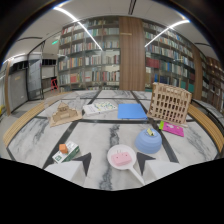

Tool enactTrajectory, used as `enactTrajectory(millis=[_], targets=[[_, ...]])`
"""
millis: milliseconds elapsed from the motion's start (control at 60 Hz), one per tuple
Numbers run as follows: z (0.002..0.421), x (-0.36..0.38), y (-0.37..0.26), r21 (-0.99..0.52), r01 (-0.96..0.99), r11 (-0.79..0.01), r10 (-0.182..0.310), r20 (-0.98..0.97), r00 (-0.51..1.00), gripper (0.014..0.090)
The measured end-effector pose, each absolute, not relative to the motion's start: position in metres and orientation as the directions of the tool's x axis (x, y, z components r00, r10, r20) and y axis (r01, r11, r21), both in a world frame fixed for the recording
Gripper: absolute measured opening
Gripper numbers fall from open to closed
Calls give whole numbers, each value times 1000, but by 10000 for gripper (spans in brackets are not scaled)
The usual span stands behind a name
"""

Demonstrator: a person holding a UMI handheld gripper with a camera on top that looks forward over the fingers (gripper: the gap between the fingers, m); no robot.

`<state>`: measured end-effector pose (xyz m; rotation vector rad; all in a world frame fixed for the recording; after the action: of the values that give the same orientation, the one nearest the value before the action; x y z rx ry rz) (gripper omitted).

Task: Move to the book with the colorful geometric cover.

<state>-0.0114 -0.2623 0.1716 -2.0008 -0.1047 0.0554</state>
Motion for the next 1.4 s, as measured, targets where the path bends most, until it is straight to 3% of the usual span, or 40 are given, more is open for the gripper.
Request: enactTrajectory(millis=[250, 467, 700, 950, 1183, 1400], targets=[[179, -22, -270, -906, 66, -418, 108, 22, 994, 862], [181, -45, -225, -904, 100, -415, 113, 57, 992, 862], [170, -94, -90, -901, 89, -425, 126, 38, 991, 859], [130, -134, 79, -902, 93, -421, 109, 52, 993, 862], [103, -151, 179, -895, 101, -434, 100, 63, 993, 865], [76, -157, 227, -872, 100, -480, 104, 57, 993, 863]])
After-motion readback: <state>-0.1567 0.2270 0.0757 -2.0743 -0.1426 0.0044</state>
